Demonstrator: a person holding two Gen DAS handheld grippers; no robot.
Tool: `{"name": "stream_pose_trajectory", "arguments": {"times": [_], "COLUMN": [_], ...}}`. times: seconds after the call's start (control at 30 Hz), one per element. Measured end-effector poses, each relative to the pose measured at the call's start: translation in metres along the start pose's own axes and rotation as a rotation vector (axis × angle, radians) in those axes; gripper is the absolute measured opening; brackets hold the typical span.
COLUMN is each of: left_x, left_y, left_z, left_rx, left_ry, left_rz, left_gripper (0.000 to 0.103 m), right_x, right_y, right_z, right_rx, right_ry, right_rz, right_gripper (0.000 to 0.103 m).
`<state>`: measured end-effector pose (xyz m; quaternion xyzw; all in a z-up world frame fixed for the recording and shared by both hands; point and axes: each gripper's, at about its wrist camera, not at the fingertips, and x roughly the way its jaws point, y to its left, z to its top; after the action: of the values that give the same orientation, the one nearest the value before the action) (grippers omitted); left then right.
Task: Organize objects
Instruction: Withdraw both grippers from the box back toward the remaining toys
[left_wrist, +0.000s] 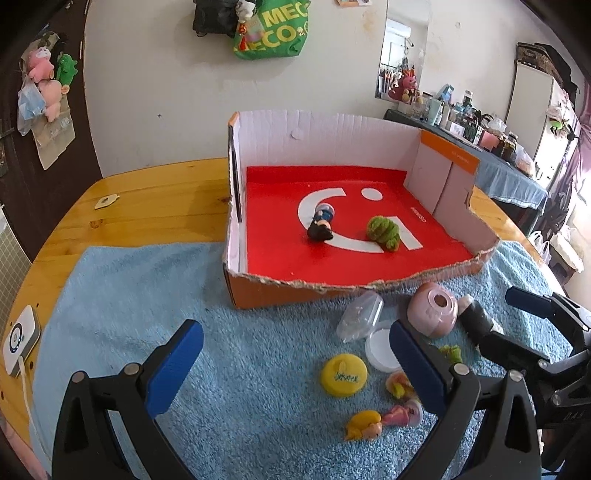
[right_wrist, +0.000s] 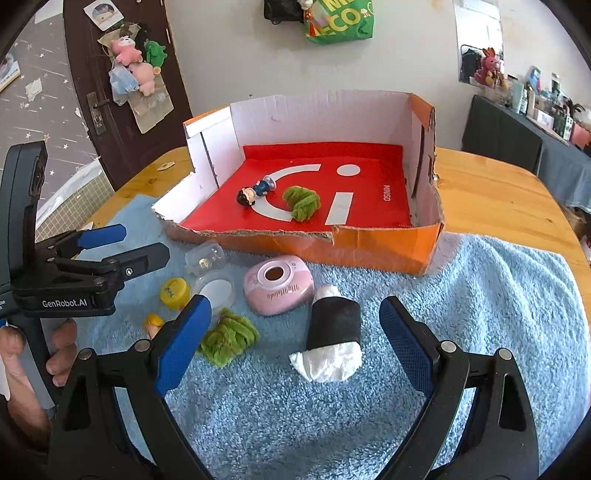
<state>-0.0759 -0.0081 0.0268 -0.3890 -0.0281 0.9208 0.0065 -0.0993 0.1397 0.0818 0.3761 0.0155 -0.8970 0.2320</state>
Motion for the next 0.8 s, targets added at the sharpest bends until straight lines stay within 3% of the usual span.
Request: {"name": "stream_pose_trajectory", "arguments": {"times": [0.33,0.6,0.8], "left_x": [0.007,0.012,0.014], "left_y": [-0.003,-0.001,-0.003], "left_z": [-0.010,-0.017,-0.021], "left_rx": [0.012,0.012,0.026], "left_ry": [0.030,0.049,0.063], "left_rz": [-0.014,-0.026,-0.042], "left_gripper": [0.103,0.092,0.088], "right_x": [0.004,0.008,0.012], "right_y": [-0.006,-0.013,-0.016], "right_z": [-0.008,-0.012,-0.015], "right_rx": [0.013,0.028,0.033], "right_ry": [0.018,0.035,0.041], "right_rz": [-0.017,-0.030,-0.035], "right_gripper": [0.093,0.093,0.080]}}
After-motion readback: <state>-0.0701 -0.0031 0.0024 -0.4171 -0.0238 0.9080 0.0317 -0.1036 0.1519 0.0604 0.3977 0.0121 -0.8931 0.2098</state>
